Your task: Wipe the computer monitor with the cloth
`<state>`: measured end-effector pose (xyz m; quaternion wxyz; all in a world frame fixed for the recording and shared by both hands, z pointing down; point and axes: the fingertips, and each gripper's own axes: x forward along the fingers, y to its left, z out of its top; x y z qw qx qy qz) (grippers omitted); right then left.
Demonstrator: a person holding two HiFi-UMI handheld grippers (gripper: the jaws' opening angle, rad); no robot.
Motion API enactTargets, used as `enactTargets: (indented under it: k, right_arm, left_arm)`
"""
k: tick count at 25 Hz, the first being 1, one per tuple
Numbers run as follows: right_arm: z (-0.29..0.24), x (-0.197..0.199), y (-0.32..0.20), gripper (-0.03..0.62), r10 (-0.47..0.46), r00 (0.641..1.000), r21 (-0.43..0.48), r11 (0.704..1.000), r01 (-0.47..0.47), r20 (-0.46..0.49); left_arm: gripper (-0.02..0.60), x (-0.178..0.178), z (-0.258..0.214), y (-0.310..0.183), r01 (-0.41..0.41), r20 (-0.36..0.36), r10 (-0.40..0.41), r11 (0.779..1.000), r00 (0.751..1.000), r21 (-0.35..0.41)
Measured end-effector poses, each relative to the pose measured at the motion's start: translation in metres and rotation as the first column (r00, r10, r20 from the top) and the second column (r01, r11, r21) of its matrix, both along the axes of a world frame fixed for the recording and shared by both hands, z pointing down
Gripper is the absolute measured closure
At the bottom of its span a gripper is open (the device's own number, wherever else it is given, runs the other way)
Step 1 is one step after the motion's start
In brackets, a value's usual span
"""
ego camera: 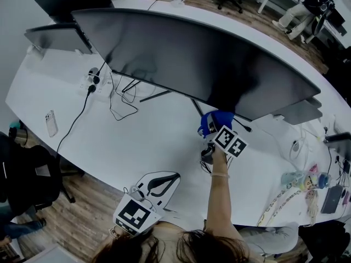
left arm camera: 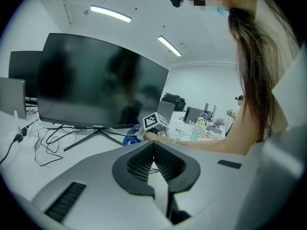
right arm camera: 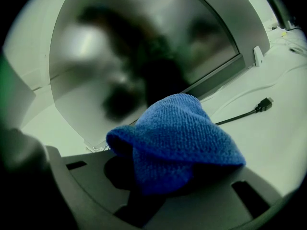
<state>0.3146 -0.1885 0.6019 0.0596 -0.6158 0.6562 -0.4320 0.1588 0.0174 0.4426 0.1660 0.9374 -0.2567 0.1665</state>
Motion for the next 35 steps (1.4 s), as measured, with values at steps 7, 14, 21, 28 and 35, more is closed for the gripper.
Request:
enactTargets:
  k: [7,14,21,28,35]
  right_arm:
    - [-0.002,-0.010,-0.003,0.497,0.018,1.000,0.008,1.000,-0.017,-0.015]
    - [-0.002,-0.018,-0.008,0.497,0.034,0.999,0.008,0.999,-0.033,-0.030]
    - [-0.002,-0.027,-0.013,0.497,0.043,0.998,0.009,0.999,-0.042,-0.040]
    - [-0.002,-0.028,-0.016,0.497,0.062,0.997,0.008,0.998,-0.062,-0.046]
    - [-0.003,-0.036,-0.021,0.497,0.067,0.996,0.011,0.998,-0.067,-0.052]
  left_arm:
    - [0.572,-0.012,-0.003,-0.004,-0.042,0.002,0.042,0.999,0.999,0.005]
    - [0.572,-0.024,-0.006,-0.009,-0.077,0.009,0.077,0.997,0.997,0.020]
    - [0.572,-0.040,-0.010,-0.011,-0.097,0.018,0.097,0.995,0.995,0.033]
    - [0.572,-0.054,-0.010,-0.008,-0.079,0.002,0.079,0.997,0.997,0.021]
    - [0.572,-0.067,-0.007,-0.004,-0.065,-0.009,0.065,0.998,0.998,0.008]
